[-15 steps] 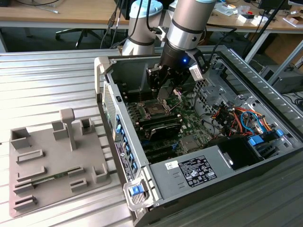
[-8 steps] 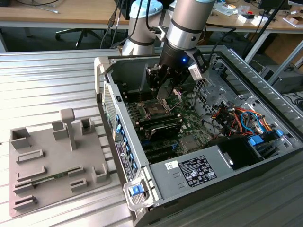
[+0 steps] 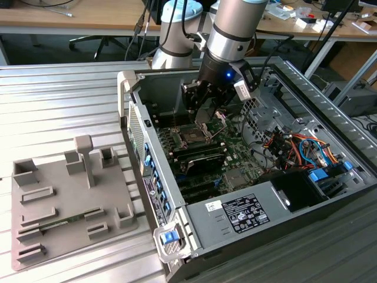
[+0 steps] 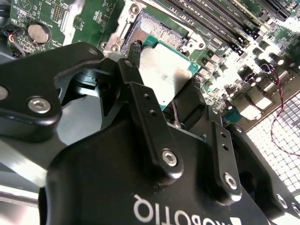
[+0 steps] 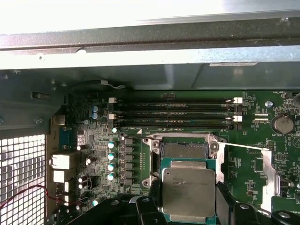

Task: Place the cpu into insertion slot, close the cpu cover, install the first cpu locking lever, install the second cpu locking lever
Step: 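Place the cpu into insertion slot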

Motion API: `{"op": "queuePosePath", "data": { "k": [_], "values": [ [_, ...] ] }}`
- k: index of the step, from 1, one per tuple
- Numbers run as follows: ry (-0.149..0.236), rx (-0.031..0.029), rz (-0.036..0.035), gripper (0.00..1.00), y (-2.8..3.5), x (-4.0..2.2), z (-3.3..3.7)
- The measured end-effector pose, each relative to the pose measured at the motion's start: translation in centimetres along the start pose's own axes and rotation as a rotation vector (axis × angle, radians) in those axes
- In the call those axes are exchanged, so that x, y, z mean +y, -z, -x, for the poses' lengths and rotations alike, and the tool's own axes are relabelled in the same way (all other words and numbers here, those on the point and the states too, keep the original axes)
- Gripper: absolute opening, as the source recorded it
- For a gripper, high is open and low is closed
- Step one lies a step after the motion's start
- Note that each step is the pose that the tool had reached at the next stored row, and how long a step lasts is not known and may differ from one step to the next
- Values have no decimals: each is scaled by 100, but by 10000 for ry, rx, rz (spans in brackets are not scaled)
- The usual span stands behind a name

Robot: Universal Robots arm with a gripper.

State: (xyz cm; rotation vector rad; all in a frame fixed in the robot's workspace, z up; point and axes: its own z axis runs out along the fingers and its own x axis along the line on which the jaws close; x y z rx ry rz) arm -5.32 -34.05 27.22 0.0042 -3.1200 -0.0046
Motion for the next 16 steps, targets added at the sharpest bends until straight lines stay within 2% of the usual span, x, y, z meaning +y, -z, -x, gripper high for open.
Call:
{"op": "queuePosePath", "data": {
  "k": [11, 13, 16],
  "values": [
    [-378, 0, 6, 55, -2, 0, 0],
    [-555, -1, 10, 55, -2, 0, 0],
    [-1027, -3, 21, 55, -5, 0, 0]
  ]
}}
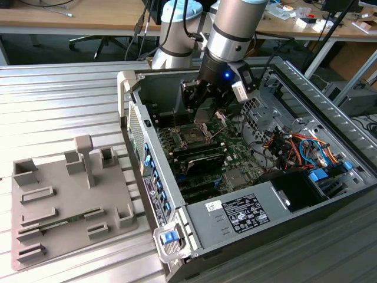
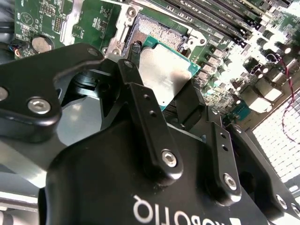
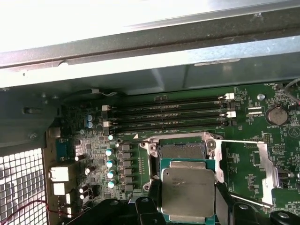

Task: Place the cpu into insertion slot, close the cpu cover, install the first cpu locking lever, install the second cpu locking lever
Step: 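Place the cpu into insertion slot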

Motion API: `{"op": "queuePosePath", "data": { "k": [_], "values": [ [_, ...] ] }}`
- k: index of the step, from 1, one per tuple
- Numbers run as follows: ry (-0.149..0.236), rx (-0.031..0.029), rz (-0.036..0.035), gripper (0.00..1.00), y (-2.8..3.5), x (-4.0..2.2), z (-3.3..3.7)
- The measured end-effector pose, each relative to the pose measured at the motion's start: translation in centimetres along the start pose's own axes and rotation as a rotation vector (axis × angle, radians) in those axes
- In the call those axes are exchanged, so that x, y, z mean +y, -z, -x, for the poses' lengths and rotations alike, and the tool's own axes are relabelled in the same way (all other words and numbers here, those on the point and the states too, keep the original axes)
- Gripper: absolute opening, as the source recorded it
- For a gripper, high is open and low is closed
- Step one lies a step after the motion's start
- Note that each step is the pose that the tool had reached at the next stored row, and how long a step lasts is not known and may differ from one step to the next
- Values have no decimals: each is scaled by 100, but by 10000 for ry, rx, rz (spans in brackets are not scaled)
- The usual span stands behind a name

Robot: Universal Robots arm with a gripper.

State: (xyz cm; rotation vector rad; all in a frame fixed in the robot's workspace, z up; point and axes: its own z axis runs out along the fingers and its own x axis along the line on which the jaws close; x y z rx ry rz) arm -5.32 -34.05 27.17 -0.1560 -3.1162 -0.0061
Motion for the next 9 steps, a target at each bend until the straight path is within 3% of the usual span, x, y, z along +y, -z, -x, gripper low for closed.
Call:
{"op": "queuePosePath", "data": {
  "k": [9],
  "values": [
    [-904, -2, 19, 55, -3, 0, 0]
  ]
}}
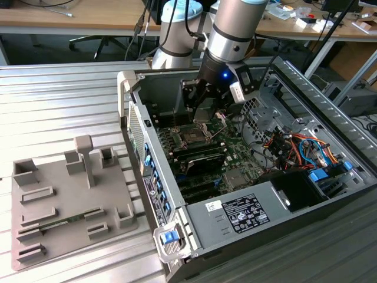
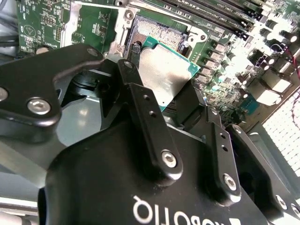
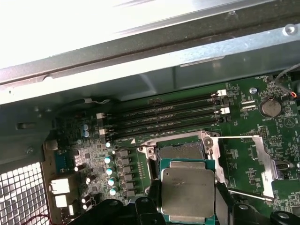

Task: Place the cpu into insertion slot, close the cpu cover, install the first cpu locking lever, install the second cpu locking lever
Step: 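Place the cpu into insertion slot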

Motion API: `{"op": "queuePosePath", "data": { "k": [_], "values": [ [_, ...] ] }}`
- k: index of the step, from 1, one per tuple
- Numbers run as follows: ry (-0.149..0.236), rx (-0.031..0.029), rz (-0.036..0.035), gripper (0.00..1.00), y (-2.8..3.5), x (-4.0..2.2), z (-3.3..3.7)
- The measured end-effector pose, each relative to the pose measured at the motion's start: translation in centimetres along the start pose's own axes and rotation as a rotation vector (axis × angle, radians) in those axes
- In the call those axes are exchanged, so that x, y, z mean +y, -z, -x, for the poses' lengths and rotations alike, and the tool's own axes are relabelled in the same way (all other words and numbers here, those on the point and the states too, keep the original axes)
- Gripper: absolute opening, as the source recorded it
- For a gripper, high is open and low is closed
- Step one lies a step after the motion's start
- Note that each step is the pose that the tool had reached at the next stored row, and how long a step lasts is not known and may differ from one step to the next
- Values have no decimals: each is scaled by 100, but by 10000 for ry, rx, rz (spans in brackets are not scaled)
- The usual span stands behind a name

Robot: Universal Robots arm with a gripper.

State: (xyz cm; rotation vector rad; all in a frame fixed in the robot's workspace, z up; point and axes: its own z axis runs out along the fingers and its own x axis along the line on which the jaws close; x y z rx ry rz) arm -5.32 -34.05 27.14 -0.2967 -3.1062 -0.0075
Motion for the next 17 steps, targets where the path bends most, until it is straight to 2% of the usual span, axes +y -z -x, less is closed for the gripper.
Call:
{"op": "queuePosePath", "data": {
  "k": [17],
  "values": [
    [-1119, -3, 24, 55, -10, 0, 0]
  ]
}}
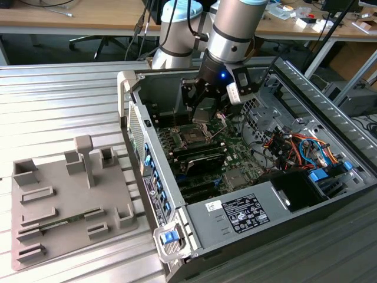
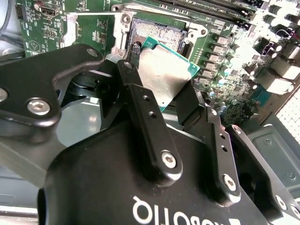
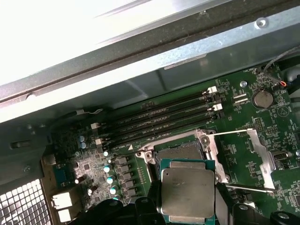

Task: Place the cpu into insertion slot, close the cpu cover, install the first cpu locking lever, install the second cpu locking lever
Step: 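Place the cpu into insertion slot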

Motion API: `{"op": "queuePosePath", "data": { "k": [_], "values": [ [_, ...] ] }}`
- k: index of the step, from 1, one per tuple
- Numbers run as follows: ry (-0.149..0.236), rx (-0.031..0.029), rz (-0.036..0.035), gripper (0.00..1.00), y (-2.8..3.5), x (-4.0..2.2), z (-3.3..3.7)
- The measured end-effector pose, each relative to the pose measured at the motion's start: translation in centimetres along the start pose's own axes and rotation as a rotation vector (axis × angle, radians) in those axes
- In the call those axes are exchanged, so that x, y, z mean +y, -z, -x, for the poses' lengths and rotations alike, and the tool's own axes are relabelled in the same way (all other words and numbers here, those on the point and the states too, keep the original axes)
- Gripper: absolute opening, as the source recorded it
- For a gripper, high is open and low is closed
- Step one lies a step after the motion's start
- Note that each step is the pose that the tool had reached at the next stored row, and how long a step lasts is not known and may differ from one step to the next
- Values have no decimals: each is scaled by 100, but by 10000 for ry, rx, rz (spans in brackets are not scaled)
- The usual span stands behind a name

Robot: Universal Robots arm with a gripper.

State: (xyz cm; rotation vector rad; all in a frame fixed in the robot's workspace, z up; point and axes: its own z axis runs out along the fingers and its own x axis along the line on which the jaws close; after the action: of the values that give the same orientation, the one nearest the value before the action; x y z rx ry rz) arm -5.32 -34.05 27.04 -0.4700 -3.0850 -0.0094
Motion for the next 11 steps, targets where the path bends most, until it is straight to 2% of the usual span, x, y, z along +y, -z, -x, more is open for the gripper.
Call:
{"op": "queuePosePath", "data": {
  "k": [11],
  "values": [
    [-814, -2, 18, 55, -5, 0, 0]
  ]
}}
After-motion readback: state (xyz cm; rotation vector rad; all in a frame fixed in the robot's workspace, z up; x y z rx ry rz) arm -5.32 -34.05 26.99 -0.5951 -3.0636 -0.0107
